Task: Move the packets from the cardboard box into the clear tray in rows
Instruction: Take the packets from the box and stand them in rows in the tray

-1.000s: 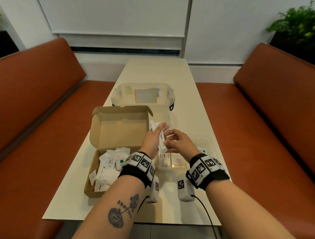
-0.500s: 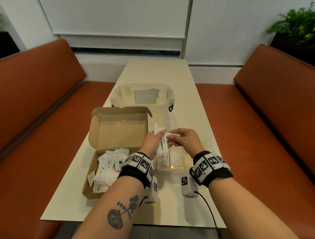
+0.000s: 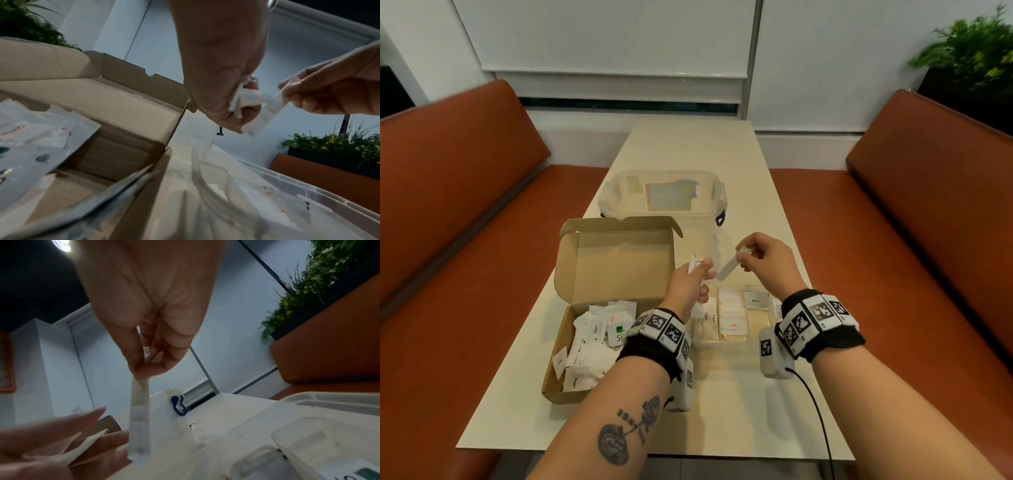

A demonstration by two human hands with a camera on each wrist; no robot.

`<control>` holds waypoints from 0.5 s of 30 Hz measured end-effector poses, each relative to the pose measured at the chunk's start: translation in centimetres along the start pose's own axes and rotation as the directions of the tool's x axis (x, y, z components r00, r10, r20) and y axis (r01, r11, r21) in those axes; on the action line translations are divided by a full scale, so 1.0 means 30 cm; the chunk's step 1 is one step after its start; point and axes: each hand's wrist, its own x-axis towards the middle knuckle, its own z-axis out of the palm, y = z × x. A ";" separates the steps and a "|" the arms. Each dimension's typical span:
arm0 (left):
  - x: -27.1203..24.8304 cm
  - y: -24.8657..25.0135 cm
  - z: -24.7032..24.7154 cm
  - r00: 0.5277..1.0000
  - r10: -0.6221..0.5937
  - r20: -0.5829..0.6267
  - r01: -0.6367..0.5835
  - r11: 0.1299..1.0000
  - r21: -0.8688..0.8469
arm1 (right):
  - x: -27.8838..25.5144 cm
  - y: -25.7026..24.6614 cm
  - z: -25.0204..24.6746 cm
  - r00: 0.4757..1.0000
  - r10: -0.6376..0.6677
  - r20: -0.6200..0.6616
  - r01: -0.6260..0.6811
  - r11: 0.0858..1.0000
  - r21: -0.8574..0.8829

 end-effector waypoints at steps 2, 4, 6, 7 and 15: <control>-0.003 0.009 0.005 0.998 -0.055 0.021 0.055 0.998 -0.018 | -0.006 0.003 -0.002 1.000 0.004 0.028 -0.005 0.999 0.043; -0.005 0.016 0.005 0.996 -0.085 0.027 0.086 0.996 -0.033 | -0.014 0.011 -0.002 0.997 0.004 0.071 -0.008 0.998 0.064; -0.006 0.018 0.000 0.997 -0.065 0.036 0.067 0.997 -0.049 | -0.023 0.020 -0.003 0.993 0.002 0.118 -0.014 0.995 0.100; -0.007 0.017 -0.004 0.999 -0.043 0.032 0.045 0.997 -0.057 | -0.026 0.026 -0.004 0.990 0.007 0.139 -0.022 0.994 0.104; -0.016 0.028 -0.015 0.989 0.131 -0.063 -0.134 0.989 -0.055 | -0.039 0.063 0.030 0.966 0.154 0.208 -0.211 0.933 0.291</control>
